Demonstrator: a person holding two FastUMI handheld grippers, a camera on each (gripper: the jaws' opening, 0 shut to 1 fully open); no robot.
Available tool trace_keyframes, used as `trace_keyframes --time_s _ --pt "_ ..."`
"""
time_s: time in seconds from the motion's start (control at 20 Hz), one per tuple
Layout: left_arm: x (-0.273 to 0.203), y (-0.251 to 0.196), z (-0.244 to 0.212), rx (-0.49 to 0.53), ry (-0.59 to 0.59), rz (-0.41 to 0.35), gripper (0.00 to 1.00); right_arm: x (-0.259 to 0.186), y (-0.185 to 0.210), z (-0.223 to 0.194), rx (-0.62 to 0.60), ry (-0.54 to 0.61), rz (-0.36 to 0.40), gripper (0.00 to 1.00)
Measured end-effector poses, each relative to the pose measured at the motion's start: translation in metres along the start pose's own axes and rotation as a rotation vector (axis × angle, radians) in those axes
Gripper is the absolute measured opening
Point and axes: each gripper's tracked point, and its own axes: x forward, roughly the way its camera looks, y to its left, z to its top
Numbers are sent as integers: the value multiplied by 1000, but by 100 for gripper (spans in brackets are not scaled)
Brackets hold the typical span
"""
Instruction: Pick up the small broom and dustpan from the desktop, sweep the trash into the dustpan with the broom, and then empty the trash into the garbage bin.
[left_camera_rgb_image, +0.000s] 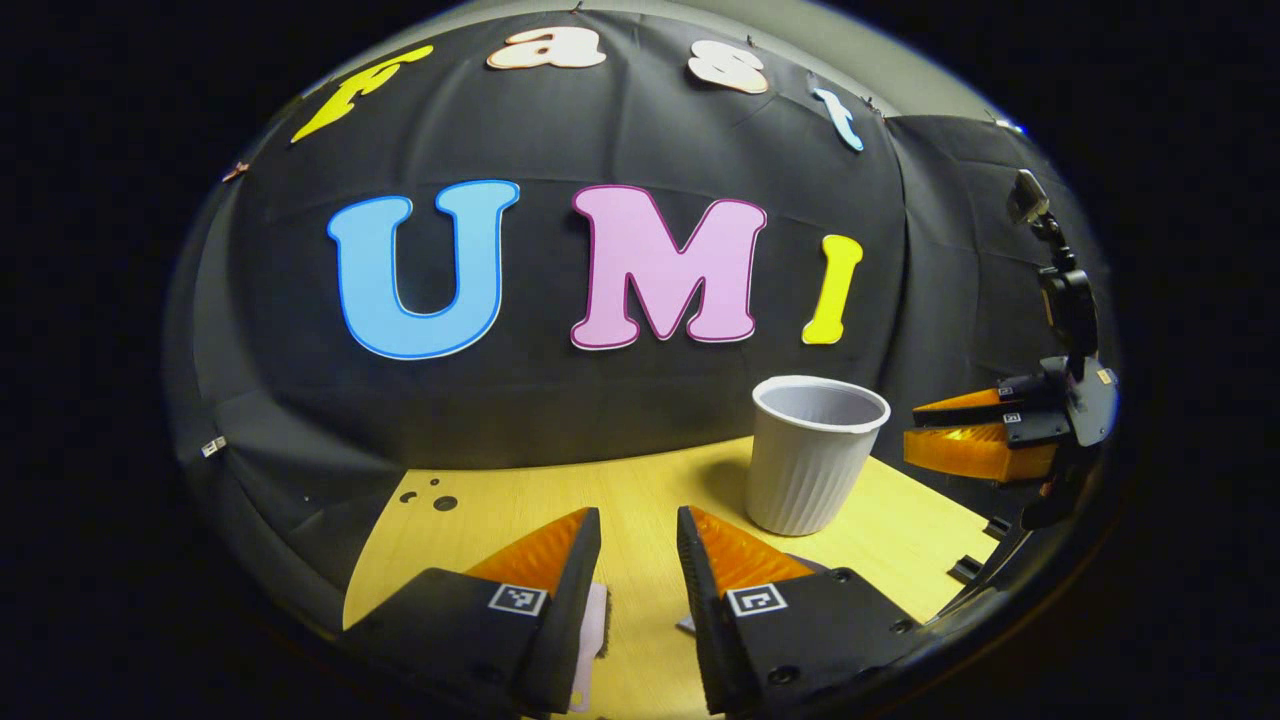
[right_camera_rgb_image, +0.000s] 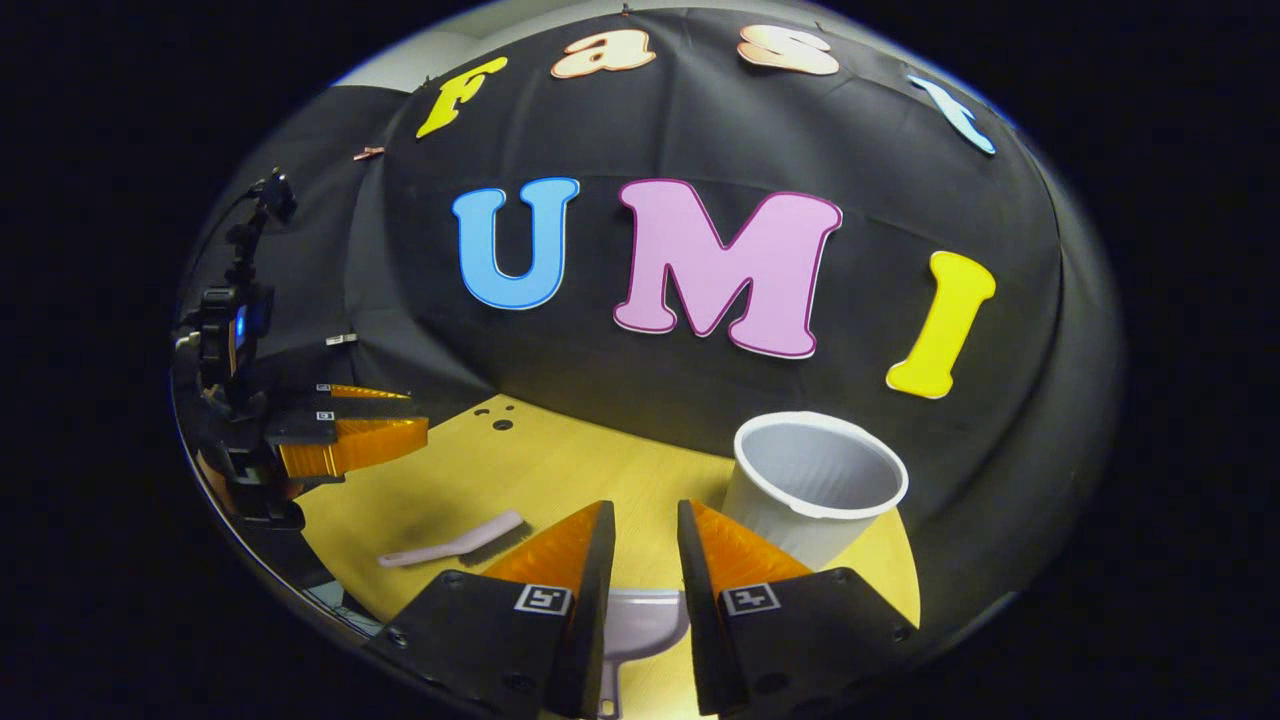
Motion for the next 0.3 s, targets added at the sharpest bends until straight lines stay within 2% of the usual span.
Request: trace_keyframes --time_s 0.3 --pt "4 -10 -3 -7 28 -11 51 6 2 -3 9 23 12 45"
